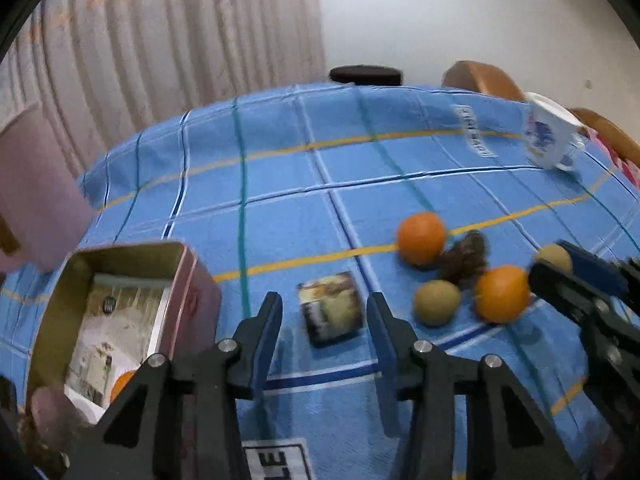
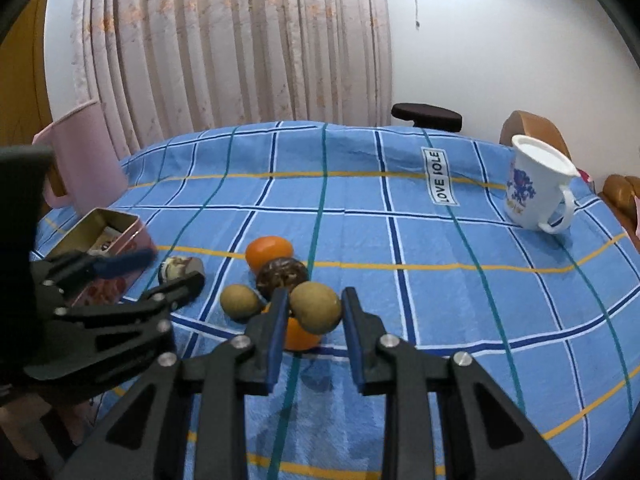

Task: Organize fruits
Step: 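Grasp the picture-wrapped cylinder with the left gripper while the right gripper grasps a brown kiwi, then lift the cylinder and kiwi and carry them toward the tin box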

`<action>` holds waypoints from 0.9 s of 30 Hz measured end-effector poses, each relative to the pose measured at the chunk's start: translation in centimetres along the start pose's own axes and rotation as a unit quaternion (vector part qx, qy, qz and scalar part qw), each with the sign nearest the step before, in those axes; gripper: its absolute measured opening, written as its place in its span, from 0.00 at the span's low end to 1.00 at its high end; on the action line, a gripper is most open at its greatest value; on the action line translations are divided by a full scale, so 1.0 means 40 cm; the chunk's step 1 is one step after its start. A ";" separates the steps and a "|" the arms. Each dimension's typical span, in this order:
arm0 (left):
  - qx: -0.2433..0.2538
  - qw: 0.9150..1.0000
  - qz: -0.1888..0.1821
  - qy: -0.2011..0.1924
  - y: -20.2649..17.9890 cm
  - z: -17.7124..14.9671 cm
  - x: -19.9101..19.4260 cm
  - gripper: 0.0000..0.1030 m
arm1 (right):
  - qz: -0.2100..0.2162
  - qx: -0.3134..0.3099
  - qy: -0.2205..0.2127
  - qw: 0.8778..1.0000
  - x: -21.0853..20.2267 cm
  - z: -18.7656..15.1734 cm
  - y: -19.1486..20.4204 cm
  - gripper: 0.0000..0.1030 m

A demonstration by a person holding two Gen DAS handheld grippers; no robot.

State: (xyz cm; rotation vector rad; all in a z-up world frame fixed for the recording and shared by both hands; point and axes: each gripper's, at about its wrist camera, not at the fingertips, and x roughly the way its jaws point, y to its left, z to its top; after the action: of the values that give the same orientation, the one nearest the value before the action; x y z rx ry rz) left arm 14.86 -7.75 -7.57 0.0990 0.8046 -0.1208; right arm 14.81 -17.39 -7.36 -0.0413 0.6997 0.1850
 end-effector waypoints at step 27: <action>-0.006 0.997 -0.030 -0.072 -0.011 -0.031 -0.092 0.33 | 0.051 -0.021 -0.049 0.997 -0.045 -0.007 0.025 0.29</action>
State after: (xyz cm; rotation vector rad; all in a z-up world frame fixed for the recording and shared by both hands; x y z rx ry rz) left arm 11.39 -7.76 -5.76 0.0540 0.6639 -0.1778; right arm 13.10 -16.71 -6.40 -0.0363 0.6006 0.2984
